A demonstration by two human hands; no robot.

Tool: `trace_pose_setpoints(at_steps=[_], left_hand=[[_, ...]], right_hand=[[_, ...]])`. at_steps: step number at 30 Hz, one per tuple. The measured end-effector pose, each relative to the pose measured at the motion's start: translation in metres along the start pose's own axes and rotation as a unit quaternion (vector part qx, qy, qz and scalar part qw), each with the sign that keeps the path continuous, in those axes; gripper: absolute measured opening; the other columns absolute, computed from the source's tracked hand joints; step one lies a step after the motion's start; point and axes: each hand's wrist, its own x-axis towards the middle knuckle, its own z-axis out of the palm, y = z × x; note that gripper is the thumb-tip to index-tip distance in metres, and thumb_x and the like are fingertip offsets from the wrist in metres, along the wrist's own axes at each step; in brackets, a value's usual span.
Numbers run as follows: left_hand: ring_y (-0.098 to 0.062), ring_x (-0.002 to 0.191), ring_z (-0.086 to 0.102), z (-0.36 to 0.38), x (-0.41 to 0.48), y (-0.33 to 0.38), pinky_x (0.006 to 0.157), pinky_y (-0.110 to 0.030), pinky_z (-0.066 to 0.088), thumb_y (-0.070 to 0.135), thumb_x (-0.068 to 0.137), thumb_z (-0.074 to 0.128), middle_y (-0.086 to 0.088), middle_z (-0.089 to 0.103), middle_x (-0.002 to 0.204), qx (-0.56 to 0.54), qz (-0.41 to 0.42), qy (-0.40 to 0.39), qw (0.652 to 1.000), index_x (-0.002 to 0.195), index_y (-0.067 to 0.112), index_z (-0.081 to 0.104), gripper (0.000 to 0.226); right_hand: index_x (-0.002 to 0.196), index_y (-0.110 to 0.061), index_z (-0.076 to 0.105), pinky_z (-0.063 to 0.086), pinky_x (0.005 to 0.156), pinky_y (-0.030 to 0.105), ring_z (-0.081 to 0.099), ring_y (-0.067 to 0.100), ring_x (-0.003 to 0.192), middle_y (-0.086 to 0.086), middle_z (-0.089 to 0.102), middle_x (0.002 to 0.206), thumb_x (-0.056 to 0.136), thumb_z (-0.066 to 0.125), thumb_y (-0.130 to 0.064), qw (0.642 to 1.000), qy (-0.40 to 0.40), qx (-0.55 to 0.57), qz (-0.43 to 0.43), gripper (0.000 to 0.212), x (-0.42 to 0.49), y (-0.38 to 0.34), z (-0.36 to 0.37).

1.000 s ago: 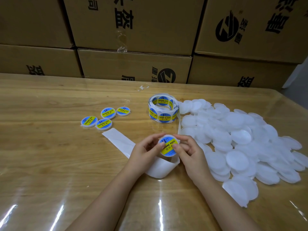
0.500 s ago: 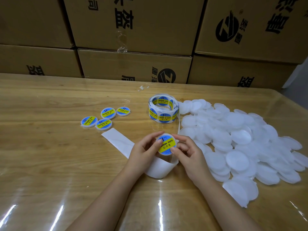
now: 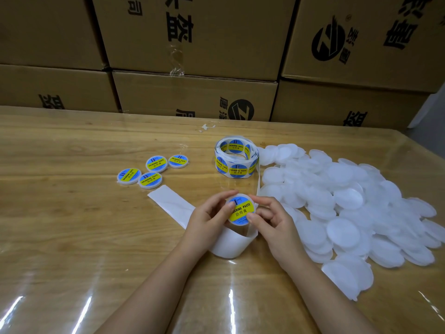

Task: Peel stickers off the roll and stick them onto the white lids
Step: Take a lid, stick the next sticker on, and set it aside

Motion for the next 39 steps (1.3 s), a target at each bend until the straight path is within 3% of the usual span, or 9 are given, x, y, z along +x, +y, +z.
trace_pose_setpoints(at_steps=[4, 9, 13, 17, 24, 29, 34, 36, 39], left_hand=[[-0.013, 0.09, 0.063, 0.0006, -0.0004, -0.0014, 0.084, -0.029, 0.051, 0.011, 0.092, 0.057, -0.009, 0.07, 0.097, 0.012, -0.003, -0.007, 1.0, 0.105, 0.034, 0.066, 0.028], [-0.004, 0.086, 0.062, 0.0011, -0.0009, -0.0027, 0.079, -0.018, 0.048, 0.012, 0.093, 0.057, 0.013, 0.07, 0.088, 0.022, 0.007, -0.011, 1.0, 0.107, 0.034, 0.064, 0.027], [-0.005, 0.069, 0.052, 0.0046, -0.0018, -0.0019, 0.071, -0.018, 0.045, 0.014, 0.086, 0.064, 0.008, 0.055, 0.072, 0.029, 0.013, -0.016, 0.999, 0.116, 0.038, 0.053, 0.04], [-0.003, 0.073, 0.058, 0.0051, -0.0031, -0.0013, 0.074, -0.016, 0.047, 0.009, 0.074, 0.078, 0.012, 0.06, 0.078, 0.039, 0.017, -0.053, 0.998, 0.117, 0.036, 0.049, 0.058], [0.002, 0.088, 0.054, 0.0047, -0.0045, -0.0039, 0.082, -0.018, 0.049, 0.031, 0.062, 0.085, 0.012, 0.053, 0.106, 0.151, 0.054, -0.057, 0.985, 0.118, 0.05, 0.044, 0.072], [0.002, 0.094, 0.056, 0.0057, -0.0045, -0.0004, 0.079, -0.008, 0.042, 0.029, 0.065, 0.08, 0.014, 0.058, 0.105, 0.164, 0.096, -0.029, 0.981, 0.116, 0.035, 0.054, 0.058], [0.003, 0.097, 0.053, 0.0042, -0.0039, -0.0004, 0.084, -0.008, 0.039, 0.021, 0.07, 0.082, 0.013, 0.048, 0.11, 0.191, 0.116, -0.036, 0.974, 0.123, 0.018, 0.056, 0.06], [0.009, 0.099, 0.049, 0.0046, -0.0048, 0.0002, 0.087, -0.008, 0.038, 0.027, 0.07, 0.079, 0.016, 0.043, 0.112, 0.229, 0.142, -0.034, 0.962, 0.127, 0.014, 0.054, 0.063], [0.008, 0.096, 0.048, -0.0002, -0.0042, 0.0024, 0.09, -0.024, 0.044, 0.04, 0.068, 0.075, 0.02, 0.041, 0.11, 0.305, 0.179, -0.028, 0.935, 0.127, 0.012, 0.055, 0.068]], right_hand=[[0.103, -0.023, 0.061, 0.05, 0.072, 0.016, 0.068, 0.01, 0.077, 0.005, 0.074, 0.078, 0.091, 0.058, -0.005, 1.0, 0.009, 0.018, 0.009, 0.023, -0.0004, -0.0015, 0.0003], [0.104, -0.021, 0.06, 0.051, 0.073, 0.018, 0.069, 0.01, 0.079, 0.004, 0.075, 0.079, 0.092, 0.057, -0.006, 1.0, 0.01, 0.016, 0.012, 0.019, -0.0015, -0.0021, 0.0013], [0.103, -0.02, 0.064, 0.053, 0.074, 0.021, 0.069, 0.013, 0.08, 0.009, 0.074, 0.08, 0.094, 0.053, -0.007, 0.998, 0.044, 0.038, 0.023, 0.019, 0.0009, -0.0013, 0.0007], [0.098, -0.015, 0.067, 0.053, 0.07, 0.021, 0.07, 0.013, 0.081, 0.002, 0.075, 0.086, 0.096, 0.052, -0.01, 0.996, 0.081, 0.031, 0.029, 0.016, 0.0029, 0.0008, -0.0022], [0.092, -0.015, 0.066, 0.054, 0.074, 0.028, 0.07, 0.016, 0.081, 0.002, 0.074, 0.086, 0.095, 0.055, -0.017, 0.995, 0.095, 0.013, 0.028, 0.011, 0.0043, 0.003, -0.0039], [0.097, -0.015, 0.064, 0.049, 0.063, 0.015, 0.069, 0.008, 0.075, 0.0, 0.074, 0.083, 0.096, 0.051, -0.014, 0.997, 0.073, 0.031, 0.014, 0.013, 0.0032, -0.0004, -0.0024], [0.102, -0.016, 0.063, 0.047, 0.061, 0.013, 0.065, 0.005, 0.068, 0.003, 0.074, 0.076, 0.095, 0.053, -0.01, 0.998, 0.055, 0.038, 0.014, 0.013, 0.0023, -0.0009, -0.0025], [0.103, -0.014, 0.061, 0.046, 0.059, 0.012, 0.064, 0.003, 0.064, 0.003, 0.074, 0.074, 0.096, 0.052, -0.009, 0.998, 0.048, 0.043, 0.013, 0.013, 0.0021, -0.0007, -0.0027], [0.103, -0.015, 0.06, 0.045, 0.058, 0.011, 0.063, 0.001, 0.063, 0.002, 0.074, 0.076, 0.096, 0.052, -0.009, 0.999, 0.032, 0.036, 0.013, 0.012, 0.0022, 0.0001, -0.0024]])
